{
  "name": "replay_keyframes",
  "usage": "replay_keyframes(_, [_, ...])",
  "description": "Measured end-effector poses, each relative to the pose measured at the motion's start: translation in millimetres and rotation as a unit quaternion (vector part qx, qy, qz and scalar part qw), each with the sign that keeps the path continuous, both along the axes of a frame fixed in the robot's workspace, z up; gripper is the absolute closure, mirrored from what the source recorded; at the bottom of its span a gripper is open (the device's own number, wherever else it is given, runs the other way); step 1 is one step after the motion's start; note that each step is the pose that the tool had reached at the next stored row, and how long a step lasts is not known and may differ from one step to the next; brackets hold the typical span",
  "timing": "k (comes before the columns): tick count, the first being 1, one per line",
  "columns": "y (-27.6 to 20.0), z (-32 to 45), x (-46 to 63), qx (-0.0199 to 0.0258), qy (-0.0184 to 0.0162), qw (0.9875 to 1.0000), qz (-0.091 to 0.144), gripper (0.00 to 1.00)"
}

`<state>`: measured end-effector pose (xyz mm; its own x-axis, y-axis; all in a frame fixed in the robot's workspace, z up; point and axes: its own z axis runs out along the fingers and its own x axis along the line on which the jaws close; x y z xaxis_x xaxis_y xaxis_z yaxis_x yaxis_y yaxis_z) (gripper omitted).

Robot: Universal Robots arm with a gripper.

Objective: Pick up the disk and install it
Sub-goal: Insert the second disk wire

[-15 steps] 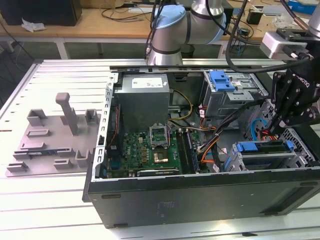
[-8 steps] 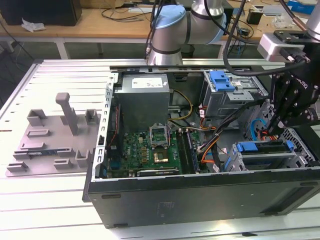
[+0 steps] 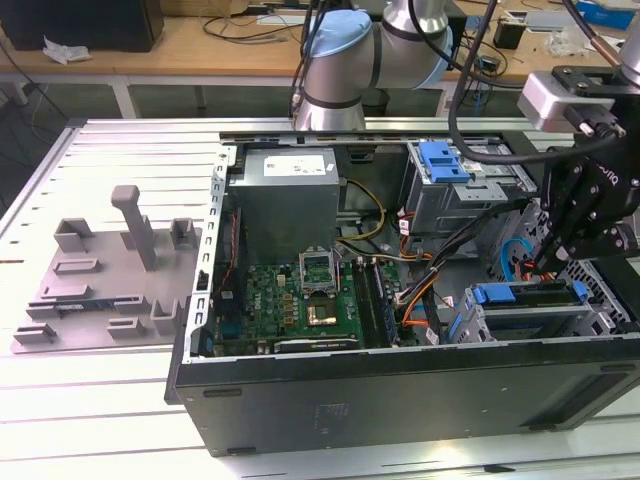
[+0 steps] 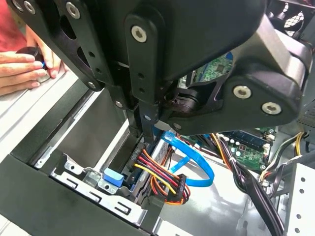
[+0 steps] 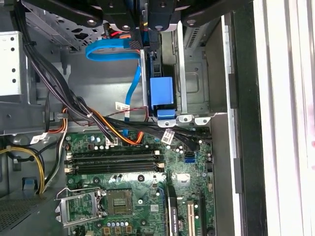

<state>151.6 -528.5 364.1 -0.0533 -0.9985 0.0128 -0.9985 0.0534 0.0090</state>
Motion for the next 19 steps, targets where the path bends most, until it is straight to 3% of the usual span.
replay_keyframes(9, [-2.7, -0.8, -0.3, 0.0019, 0.0, 0.9999, 0.017, 0.84])
replay_keyframes(19, [-3.0, -2.8, -0.3, 0.0021, 0.0, 0.9998, 0.018, 0.84])
